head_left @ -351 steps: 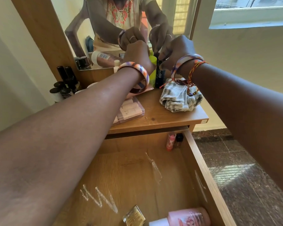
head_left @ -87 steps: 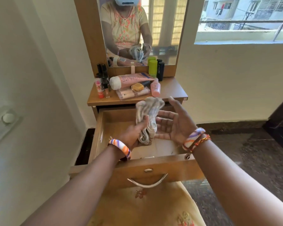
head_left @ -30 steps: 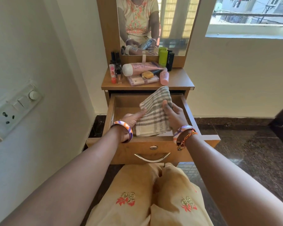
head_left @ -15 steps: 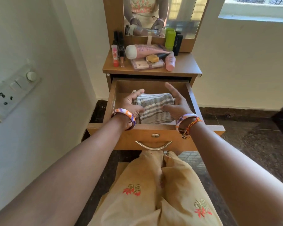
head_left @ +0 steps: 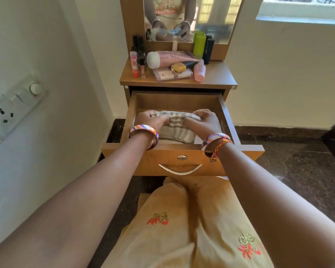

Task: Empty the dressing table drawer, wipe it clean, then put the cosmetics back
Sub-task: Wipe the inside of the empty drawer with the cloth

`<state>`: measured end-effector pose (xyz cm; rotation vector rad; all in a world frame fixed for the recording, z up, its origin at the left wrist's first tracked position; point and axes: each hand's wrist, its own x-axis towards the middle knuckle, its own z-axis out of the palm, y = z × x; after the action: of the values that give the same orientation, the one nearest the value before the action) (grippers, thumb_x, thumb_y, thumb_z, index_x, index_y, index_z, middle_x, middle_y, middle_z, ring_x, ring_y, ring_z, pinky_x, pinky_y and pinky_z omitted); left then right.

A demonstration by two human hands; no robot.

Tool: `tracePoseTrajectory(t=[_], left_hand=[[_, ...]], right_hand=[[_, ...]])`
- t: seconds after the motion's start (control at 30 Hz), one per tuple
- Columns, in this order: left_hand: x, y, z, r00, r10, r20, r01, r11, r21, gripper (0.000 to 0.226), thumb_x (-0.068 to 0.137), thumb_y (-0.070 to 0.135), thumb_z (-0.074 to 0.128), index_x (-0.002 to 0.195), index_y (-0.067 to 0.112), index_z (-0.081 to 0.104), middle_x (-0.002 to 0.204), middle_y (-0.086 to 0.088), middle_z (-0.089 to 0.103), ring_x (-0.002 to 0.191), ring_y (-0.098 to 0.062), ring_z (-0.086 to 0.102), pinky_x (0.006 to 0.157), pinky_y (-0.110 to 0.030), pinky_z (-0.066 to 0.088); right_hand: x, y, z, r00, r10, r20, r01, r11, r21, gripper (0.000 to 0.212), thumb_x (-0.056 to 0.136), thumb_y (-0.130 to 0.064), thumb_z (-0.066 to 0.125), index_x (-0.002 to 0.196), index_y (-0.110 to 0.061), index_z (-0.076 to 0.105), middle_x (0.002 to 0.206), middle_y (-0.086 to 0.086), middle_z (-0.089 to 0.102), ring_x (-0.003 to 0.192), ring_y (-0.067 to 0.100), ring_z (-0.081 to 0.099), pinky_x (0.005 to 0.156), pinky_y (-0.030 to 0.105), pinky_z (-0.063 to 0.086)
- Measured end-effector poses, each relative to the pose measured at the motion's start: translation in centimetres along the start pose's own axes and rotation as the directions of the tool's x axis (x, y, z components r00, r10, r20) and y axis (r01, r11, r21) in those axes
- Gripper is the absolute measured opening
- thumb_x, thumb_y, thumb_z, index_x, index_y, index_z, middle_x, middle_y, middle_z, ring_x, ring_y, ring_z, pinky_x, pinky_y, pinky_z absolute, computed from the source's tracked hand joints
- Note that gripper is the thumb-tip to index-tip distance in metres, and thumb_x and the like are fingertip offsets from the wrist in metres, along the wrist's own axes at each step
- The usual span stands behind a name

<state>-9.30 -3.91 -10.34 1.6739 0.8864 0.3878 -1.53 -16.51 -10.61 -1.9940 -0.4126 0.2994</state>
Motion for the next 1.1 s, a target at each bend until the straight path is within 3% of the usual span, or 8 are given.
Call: tracePoseTrajectory(t=[0.1, 0.27, 0.37, 0.47, 0.6, 0.73, 0.9, 1.1], left_hand=[[0.3, 0.5, -0.5, 0.997, 0.077, 0.018, -0.076, 0.996, -0.038, 0.012, 0.077, 0.017, 0.071, 0.085, 0.012, 0.063, 0.081, -0.002, 0.062, 0.075, -0.017, 0.057, 0.066, -0.025, 0.048], [0.8, 1.9, -1.2, 0.977, 0.178, 0.118, -0.168, 0.982, -0.085, 0.023, 0.086, 0.03, 0.065, 0.102, 0.013, 0.061, 0.096, -0.004, 0.069, 0.087, -0.021, 0.068, 0.079, -0.033, 0.057], [0.8, 3.4, -1.6, 0.936, 0.197, 0.291, -0.169, 0.978, -0.119, 0.005, 0.087, 0.023, 0.065, 0.09, 0.02, 0.064, 0.081, 0.004, 0.068, 0.06, -0.002, 0.068, 0.057, -0.015, 0.057], [1.5, 4.5, -1.3, 0.923, 0.243, 0.299, -0.237, 0.97, -0.059, 0.014, 0.086, 0.029, 0.066, 0.093, 0.018, 0.064, 0.078, 0.008, 0.065, 0.054, 0.007, 0.064, 0.051, -0.01, 0.052], [4.4, 3.1, -1.6, 0.954, 0.299, -0.019, -0.28, 0.911, 0.304, 0.043, 0.085, 0.052, 0.057, 0.103, 0.013, 0.062, 0.095, 0.002, 0.064, 0.085, -0.014, 0.059, 0.069, -0.025, 0.047], [6.3, 0.1, -3.4, 0.958, 0.133, -0.255, 0.077, 0.735, 0.674, 0.051, 0.092, 0.045, 0.049, 0.123, 0.004, 0.05, 0.129, -0.018, 0.052, 0.121, -0.036, 0.047, 0.098, -0.044, 0.039], [6.6, -1.1, -3.9, 0.987, -0.115, -0.11, 0.159, 0.765, 0.624, 0.052, 0.1, 0.038, 0.032, 0.133, -0.001, 0.04, 0.136, -0.022, 0.047, 0.125, -0.039, 0.046, 0.1, -0.045, 0.039], [5.9, -1.1, -3.9, 0.992, -0.072, -0.106, 0.126, 0.706, 0.697, 0.038, 0.101, 0.02, 0.037, 0.13, -0.003, 0.041, 0.13, -0.024, 0.052, 0.118, -0.039, 0.052, 0.092, -0.04, 0.044]], right_hand=[[-0.3, -0.4, -0.6, 0.987, -0.037, 0.154, -0.001, 0.972, 0.236, 0.004, 0.081, -0.017, 0.065, 0.084, -0.014, 0.065, 0.082, 0.006, 0.063, 0.077, 0.017, 0.06, 0.065, 0.025, 0.05], [1.7, 0.8, -2.2, 0.877, -0.089, 0.471, -0.28, 0.703, 0.653, 0.085, 0.059, -0.052, 0.075, 0.125, -0.003, 0.057, 0.103, 0.016, 0.065, 0.08, 0.023, 0.066, 0.073, 0.032, 0.057], [2.6, 0.2, -3.4, 0.738, -0.121, 0.664, -0.422, 0.685, 0.594, 0.089, 0.064, -0.059, 0.07, 0.128, -0.001, 0.053, 0.108, 0.019, 0.058, 0.083, 0.024, 0.064, 0.075, 0.032, 0.057], [3.3, -1.9, -4.5, 0.713, -0.077, 0.697, -0.311, 0.856, 0.413, 0.057, 0.071, -0.022, 0.075, 0.122, -0.004, 0.057, 0.103, 0.017, 0.062, 0.074, 0.018, 0.069, 0.063, 0.026, 0.06], [4.7, -4.4, -5.7, 0.9, 0.055, 0.432, -0.221, 0.912, 0.346, 0.024, 0.076, -0.006, 0.065, 0.099, -0.011, 0.068, 0.089, 0.012, 0.069, 0.068, 0.017, 0.067, 0.059, 0.027, 0.058], [5.4, -4.6, -6.0, 0.984, 0.164, 0.065, -0.172, 0.971, 0.163, 0.017, 0.079, -0.004, 0.06, 0.094, -0.003, 0.069, 0.077, 0.011, 0.068, 0.066, 0.018, 0.059, 0.062, 0.027, 0.051], [5.9, -2.6, -4.1, 0.985, 0.098, -0.14, -0.139, 0.936, -0.324, 0.033, 0.085, -0.037, 0.062, 0.106, -0.012, 0.066, 0.094, 0.007, 0.064, 0.092, 0.024, 0.06, 0.073, 0.027, 0.043], [6.2, -2.3, -2.4, 0.974, 0.001, -0.227, -0.142, 0.787, -0.601, 0.038, 0.088, -0.02, 0.057, 0.124, -0.01, 0.051, 0.124, 0.016, 0.056, 0.112, 0.035, 0.054, 0.089, 0.035, 0.044]])
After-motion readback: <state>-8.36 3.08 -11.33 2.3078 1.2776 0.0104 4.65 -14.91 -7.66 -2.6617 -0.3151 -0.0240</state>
